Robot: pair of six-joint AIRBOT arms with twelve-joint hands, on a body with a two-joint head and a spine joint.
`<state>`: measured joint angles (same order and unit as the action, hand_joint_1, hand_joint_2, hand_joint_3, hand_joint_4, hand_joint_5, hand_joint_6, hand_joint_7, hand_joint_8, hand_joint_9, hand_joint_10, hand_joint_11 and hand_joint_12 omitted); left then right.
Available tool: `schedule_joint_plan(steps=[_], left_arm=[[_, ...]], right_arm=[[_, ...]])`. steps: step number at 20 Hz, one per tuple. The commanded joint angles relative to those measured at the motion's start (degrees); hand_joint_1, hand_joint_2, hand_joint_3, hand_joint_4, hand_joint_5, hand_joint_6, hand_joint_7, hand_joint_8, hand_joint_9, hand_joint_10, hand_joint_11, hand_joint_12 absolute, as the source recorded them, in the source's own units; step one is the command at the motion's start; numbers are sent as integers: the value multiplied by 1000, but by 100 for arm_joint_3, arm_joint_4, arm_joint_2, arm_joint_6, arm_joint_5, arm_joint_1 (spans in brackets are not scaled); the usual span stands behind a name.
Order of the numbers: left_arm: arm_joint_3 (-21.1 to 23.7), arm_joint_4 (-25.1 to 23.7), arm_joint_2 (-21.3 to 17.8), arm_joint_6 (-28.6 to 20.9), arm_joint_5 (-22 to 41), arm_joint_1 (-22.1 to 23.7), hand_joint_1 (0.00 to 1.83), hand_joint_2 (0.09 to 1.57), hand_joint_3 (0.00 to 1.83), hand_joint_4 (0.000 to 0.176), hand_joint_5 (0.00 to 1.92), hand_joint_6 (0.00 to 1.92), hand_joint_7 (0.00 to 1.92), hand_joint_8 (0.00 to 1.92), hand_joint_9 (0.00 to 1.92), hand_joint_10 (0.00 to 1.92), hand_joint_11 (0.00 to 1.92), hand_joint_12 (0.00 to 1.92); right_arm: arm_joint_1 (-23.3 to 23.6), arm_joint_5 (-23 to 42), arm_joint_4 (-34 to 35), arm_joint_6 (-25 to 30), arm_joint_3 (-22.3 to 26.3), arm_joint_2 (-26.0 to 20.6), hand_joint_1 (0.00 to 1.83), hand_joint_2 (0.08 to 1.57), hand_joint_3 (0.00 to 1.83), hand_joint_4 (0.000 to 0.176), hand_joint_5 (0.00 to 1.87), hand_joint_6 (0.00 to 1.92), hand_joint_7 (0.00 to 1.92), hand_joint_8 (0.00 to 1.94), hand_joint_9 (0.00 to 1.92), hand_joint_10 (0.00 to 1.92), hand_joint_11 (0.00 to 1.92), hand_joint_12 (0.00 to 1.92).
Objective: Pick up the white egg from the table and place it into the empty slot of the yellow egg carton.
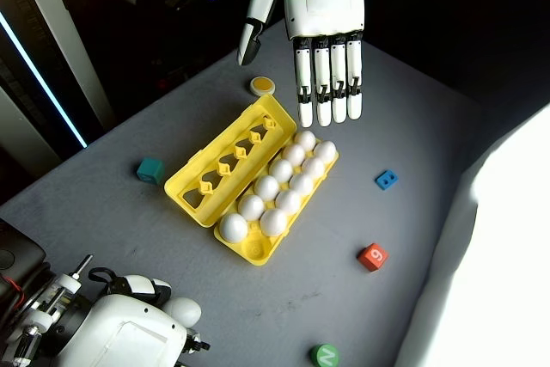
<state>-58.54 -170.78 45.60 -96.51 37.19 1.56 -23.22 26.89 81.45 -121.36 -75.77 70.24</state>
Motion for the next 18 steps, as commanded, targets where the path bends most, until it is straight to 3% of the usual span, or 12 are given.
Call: schedule_joint_plan(steps=[1, 2, 5, 8, 9, 10, 11, 16, 17, 18], left_arm=[[7, -8, 18, -14, -497, 60, 0, 1146, 1, 0, 49, 3, 44, 2, 18, 0, 0, 9], [7, -8, 18, -14, -497, 59, 0, 1147, 1, 0, 50, 4, 44, 2, 18, 0, 0, 10], [7, -8, 18, -15, -489, 59, 0, 1153, 2, 0, 60, 9, 45, 4, 20, 4, 15, 7], [7, -8, 26, -15, -489, 61, 0, 1148, 0, 0, 57, 6, 49, 5, 23, 5, 18, 9], [7, -8, 29, -15, -489, 61, 0, 1145, 0, 0, 51, 3, 45, 3, 22, 4, 16, 9], [7, -8, 34, -15, -490, 63, 0, 1152, 1, 0, 47, 1, 35, 0, 11, 0, 2, 3], [7, -8, 34, -15, -490, 65, 0, 1152, 1, 0, 53, 3, 42, 3, 20, 5, 17, 10], [8, -8, 35, -15, -489, 73, 0, 1150, 0, 0, 41, 0, 34, 0, 15, 2, 15, 12], [8, -8, 36, -15, -489, 75, 0, 1148, 0, 0, 57, 7, 50, 7, 33, 8, 29, 19], [9, -8, 36, -15, -489, 75, 0, 1146, 0, 0, 57, 7, 46, 4, 28, 6, 19, 16]], right_arm=[[124, 224, -231, 30, -38, -36, 1104, 982, 0, 176, 1317, 412, 108, 13, 0, 0, 0, 0], [186, 196, -231, 50, -37, -47, 1113, 970, 0, 176, 1363, 328, 137, 2, 0, 0, 0, 0], [425, 61, -231, 151, -24, -99, 1093, 996, 3, 176, 1262, 511, 118, 3, 0, 0, 0, 0], [623, -48, -232, 196, -44, -58, 1101, 988, 0, 176, 1292, 461, 110, 1, 0, 0, 0, 0], [677, -111, -232, 198, -66, -29, 1115, 981, 0, 148, 1324, 401, 126, 1, 0, 0, 0, 0], [740, -209, -234, 207, -114, 36, 1101, 988, 2, 170, 1291, 459, 127, 0, 0, 0, 0, 0], [788, -281, -332, 242, -174, 118, 1100, 989, 2, 175, 1286, 471, 117, 0, 0, 0, 0, 0], [808, -253, -1766, 1194, -328, 464, 1101, 990, 0, 176, 1283, 477, 157, 3, 0, 0, 0, 0], [786, -180, -2166, 1517, -331, 512, 1085, 1009, 5, 176, 1218, 592, 112, 4, 0, 0, 0, 0], [771, -121, -2507, 1771, -330, 547, 1101, 989, 0, 176, 1285, 473, 147, 6, 0, 0, 0, 0]])
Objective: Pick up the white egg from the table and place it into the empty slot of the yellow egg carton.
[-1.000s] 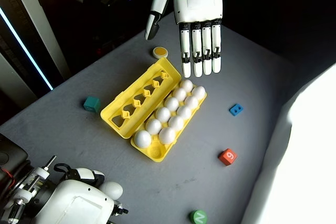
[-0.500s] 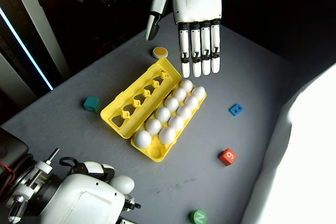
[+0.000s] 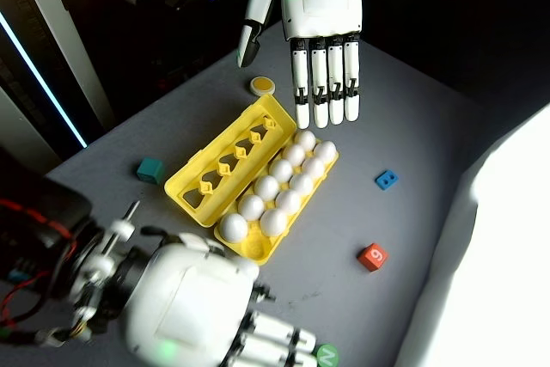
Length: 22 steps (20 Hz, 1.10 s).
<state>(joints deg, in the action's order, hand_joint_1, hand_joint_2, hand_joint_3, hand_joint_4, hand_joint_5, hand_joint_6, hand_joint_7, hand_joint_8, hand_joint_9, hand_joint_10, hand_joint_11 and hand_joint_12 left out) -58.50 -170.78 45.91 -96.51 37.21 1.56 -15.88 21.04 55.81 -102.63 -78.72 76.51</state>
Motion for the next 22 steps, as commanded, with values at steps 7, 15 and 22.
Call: schedule_joint_plan(steps=[7, 15, 22], left_arm=[[1, -8, 20, -15, -491, 73, 0, 1156, 3, 0, 60, 3, 52, 2, 37, 5, 22, 30], [1, -8, 24, -15, -491, 73, 0, 1154, 0, 0, 81, 2, 79, 2, 59, 1, 3, 106], [-1, -8, 38, -15, -492, 73, 0, 1148, 0, 0, 65, 0, 73, 2, 58, 3, 0, 161]], right_arm=[[-240, 1095, -1397, 1287, -47, 150, 1105, 983, 0, 176, 1313, 419, 160, 2, 0, 0, 0, 0], [-361, 1179, -1605, 1585, -427, 562, 1101, 983, 1, 176, 1304, 437, 164, 6, 0, 0, 0, 0], [-373, 1092, -1606, 1577, -429, 639, 953, 892, 0, 104, 1162, 265, 139, 1, 0, 0, 0, 0]])
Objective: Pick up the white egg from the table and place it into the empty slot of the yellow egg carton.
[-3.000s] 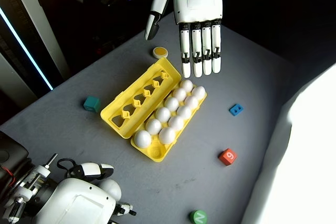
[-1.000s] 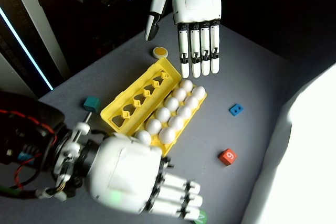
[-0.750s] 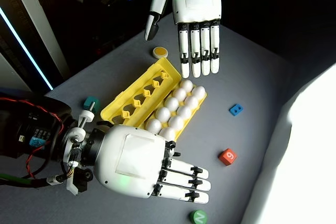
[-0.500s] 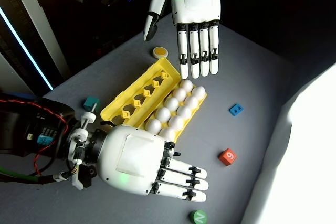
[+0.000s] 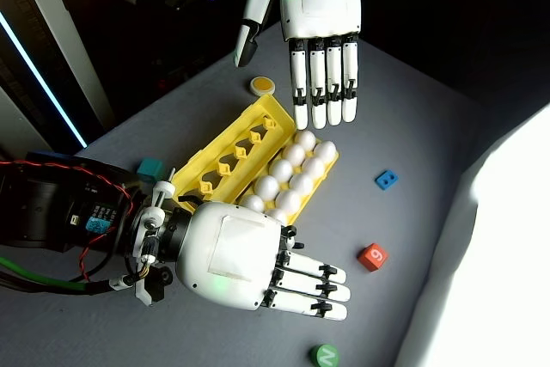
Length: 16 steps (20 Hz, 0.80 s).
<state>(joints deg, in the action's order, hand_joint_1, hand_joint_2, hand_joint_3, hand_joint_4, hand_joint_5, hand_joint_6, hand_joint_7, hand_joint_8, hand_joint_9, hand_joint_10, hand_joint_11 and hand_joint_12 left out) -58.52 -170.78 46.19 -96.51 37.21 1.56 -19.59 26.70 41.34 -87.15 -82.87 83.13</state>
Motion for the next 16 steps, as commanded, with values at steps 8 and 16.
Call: schedule_joint_plan(steps=[8, 16], left_arm=[[-5, -9, 11, -15, -492, 71, 0, 1143, 0, 0, 73, 4, 66, 3, 41, 2, 0, 109], [-7, -9, 13, -15, -492, 73, 0, 1140, 0, 0, 61, 1, 52, 1, 30, 2, 0, 70]], right_arm=[[-32, 465, -159, 22, -11, -13, 892, 823, 0, 74, 1026, 0, 244, 15, 0, 0, 0, 0], [-67, 446, -160, 8, -11, -9, 742, 858, 7, 139, 863, 0, 275, 11, 0, 0, 0, 0]])
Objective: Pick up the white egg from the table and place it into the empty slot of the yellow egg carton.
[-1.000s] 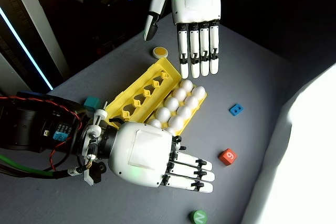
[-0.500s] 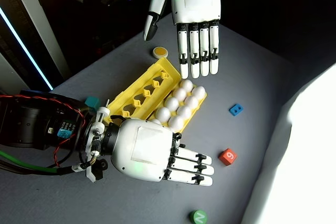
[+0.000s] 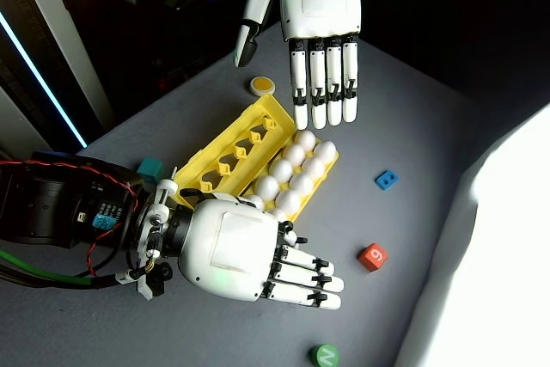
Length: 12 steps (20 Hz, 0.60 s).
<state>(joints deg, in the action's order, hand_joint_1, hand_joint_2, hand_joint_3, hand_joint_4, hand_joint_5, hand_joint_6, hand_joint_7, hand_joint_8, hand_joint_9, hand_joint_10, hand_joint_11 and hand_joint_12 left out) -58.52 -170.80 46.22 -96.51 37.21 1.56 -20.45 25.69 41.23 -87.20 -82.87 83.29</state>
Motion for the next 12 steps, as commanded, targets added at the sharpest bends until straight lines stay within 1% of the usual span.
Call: schedule_joint_plan(steps=[1, 2, 3, 4, 5, 7, 8, 9, 10, 12], left_arm=[[-8, -7, 11, -15, -492, 73, 0, 1141, 0, 0, 58, 1, 46, 0, 27, 2, 0, 60], [-10, -7, 11, -15, -492, 72, 0, 1144, 0, 0, 78, 0, 67, 0, 50, 0, 0, 120], [-15, -7, 11, -15, -491, 69, 0, 1143, 0, 0, 55, 1, 44, 2, 27, 1, 0, 59], [-23, -7, 11, -15, -491, 67, 0, 1146, 1, 0, 56, 3, 45, 5, 26, 2, 0, 48], [-25, -7, 10, -15, -489, 61, 0, 1149, 0, 0, 61, 1, 52, 1, 34, 1, 0, 87], [-30, -7, 10, -15, -480, 51, 0, 1149, 0, 0, 56, 0, 55, 0, 37, 2, 0, 97], [-32, -7, 10, -15, -480, 38, 0, 1151, 1, 0, 53, 0, 42, 2, 20, 4, 0, 52], [-32, -7, 10, -15, -480, 26, 0, 1153, 1, 0, 74, 8, 59, 9, 35, 11, 12, 52], [-31, -7, 10, -15, -480, 24, 0, 1151, 0, 0, 55, 3, 38, 5, 16, 2, 2, 12], [-21, -7, 10, -15, -480, 25, 0, 1148, 0, 0, 64, 7, 46, 8, 22, 4, 12, 8]], right_arm=[[19, 545, -149, 13, -11, -24, 747, 856, 5, 135, 863, 1, 278, 11, 0, 0, 0, 0], [19, 541, -149, 13, -11, -25, 727, 859, 6, 148, 853, 0, 265, 5, 0, 0, 0, 0], [19, 535, -149, 12, -11, -28, 732, 856, 4, 144, 850, 0, 261, 2, 0, 0, 0, 0], [16, 524, -148, 3, -11, -33, 713, 862, 6, 149, 840, 0, 234, 0, 0, 0, 0, 0], [16, 524, -148, 1, -10, -45, 717, 860, 5, 139, 843, 2, 226, 0, 0, 0, 0, 0], [57, 525, -147, 36, 28, -150, 703, 866, 6, 139, 840, 1, 237, 5, 0, 0, 0, 0], [94, 518, -146, 41, 80, -238, 699, 865, 6, 139, 837, 0, 230, 1, 0, 0, 0, 0], [143, 513, -146, 61, 185, -379, 690, 858, 2, 143, 828, 0, 253, 10, 0, 0, 0, 0], [184, 513, -145, 84, 321, -544, 691, 845, 0, 146, 834, 3, 233, 2, 0, 0, 0, 0], [229, 467, -145, 84, 627, -906, 715, 830, 0, 136, 856, 12, 232, 6, 0, 0, 0, 0]])
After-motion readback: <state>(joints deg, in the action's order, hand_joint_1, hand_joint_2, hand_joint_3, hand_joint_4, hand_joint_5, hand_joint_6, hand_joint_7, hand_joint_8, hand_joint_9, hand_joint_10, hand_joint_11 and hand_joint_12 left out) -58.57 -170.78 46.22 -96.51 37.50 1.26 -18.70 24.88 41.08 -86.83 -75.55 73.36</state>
